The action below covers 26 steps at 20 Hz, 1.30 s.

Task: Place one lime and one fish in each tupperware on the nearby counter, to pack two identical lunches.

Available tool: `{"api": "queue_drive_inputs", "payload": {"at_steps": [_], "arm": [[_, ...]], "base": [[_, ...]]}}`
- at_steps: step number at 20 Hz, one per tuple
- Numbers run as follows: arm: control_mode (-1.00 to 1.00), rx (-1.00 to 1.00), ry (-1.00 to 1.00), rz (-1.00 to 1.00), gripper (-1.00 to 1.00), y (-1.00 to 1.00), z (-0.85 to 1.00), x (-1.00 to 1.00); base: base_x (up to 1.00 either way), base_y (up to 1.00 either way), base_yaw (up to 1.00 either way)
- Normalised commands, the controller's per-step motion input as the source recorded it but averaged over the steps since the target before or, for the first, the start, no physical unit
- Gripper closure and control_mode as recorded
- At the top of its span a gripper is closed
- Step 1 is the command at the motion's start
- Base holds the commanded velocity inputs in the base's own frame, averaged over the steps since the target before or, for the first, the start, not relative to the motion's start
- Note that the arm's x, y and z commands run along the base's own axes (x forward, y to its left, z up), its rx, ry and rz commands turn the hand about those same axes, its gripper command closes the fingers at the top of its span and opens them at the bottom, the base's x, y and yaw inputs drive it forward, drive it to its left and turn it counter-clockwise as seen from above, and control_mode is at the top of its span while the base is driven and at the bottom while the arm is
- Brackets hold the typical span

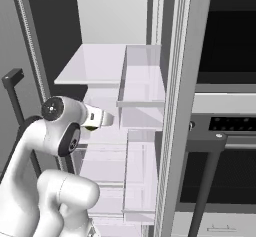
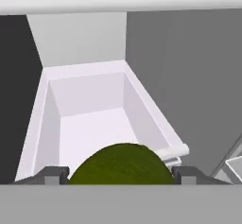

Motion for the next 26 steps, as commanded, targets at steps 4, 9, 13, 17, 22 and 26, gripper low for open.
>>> {"api": "queue_drive_inputs", "payload": {"at_steps": [4,9,13,17,22,26], "arm": [[-1.00,0.00,0.36,0.00,1.00,0.06,0.69,-0.59],[-1.00,0.00,0.32,0.00,1.00,0.02,0.18,-0.62],[-1.00,0.14,0.02,-0.02,1.00,0.06,-0.03,-0.90],[-1.00,0.04,0.00,-0.02,1.00,0.43,0.02,-0.63],[-1.00,-0.04,-0.04,0.00,1.00,0.20,0.02,-0.19],[-1.00,-0.01,0.00,0.00,1.00,0.00,-0.05,-0.04]], "base": [[0.00,0.00,0.00],[0.00,0.00,0.00],[0.00,0.00,0.00],[0.00,0.00,0.00],[0.00,0.00,0.00],[0.00,0.00,0.00]]}}
